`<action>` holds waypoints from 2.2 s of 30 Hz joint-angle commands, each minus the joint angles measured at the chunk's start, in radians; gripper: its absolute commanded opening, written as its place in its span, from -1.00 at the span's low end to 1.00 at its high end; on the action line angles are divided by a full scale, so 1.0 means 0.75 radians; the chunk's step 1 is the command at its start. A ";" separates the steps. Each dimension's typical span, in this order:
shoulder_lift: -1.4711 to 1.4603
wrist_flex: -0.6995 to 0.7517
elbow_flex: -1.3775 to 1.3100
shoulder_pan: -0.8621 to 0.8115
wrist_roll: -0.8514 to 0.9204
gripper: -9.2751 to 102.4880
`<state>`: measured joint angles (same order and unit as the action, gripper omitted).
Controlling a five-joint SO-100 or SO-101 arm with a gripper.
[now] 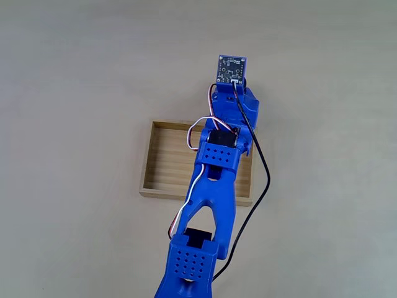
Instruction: Place the black cylinder in the wooden box then return to rest.
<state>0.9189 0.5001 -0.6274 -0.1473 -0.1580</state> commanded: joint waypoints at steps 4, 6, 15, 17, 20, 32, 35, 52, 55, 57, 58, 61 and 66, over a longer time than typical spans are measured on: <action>-0.135 -0.029 -0.119 0.025 0.022 -0.55; -0.184 -0.029 -0.074 0.027 0.022 -0.55; -0.417 -0.031 0.080 0.051 0.035 -0.55; -0.464 -0.031 0.108 0.055 0.037 -0.55; -0.544 -0.033 0.174 0.061 0.037 -0.55; -0.957 -0.133 0.634 0.088 0.041 -0.55; -1.068 -0.160 0.744 0.100 0.059 -0.54; -1.784 -0.178 1.548 0.137 0.070 -0.54; -1.884 -0.178 1.683 0.141 0.074 -0.55; -1.937 -0.178 1.771 0.145 0.074 -0.55; -1.963 -0.178 1.810 0.147 0.074 -0.55; -2.025 -0.180 1.914 0.151 0.076 -0.55; -2.062 -0.235 2.043 0.147 0.080 -0.55</action>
<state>-0.5231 0.3866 0.8882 -0.0430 -0.1166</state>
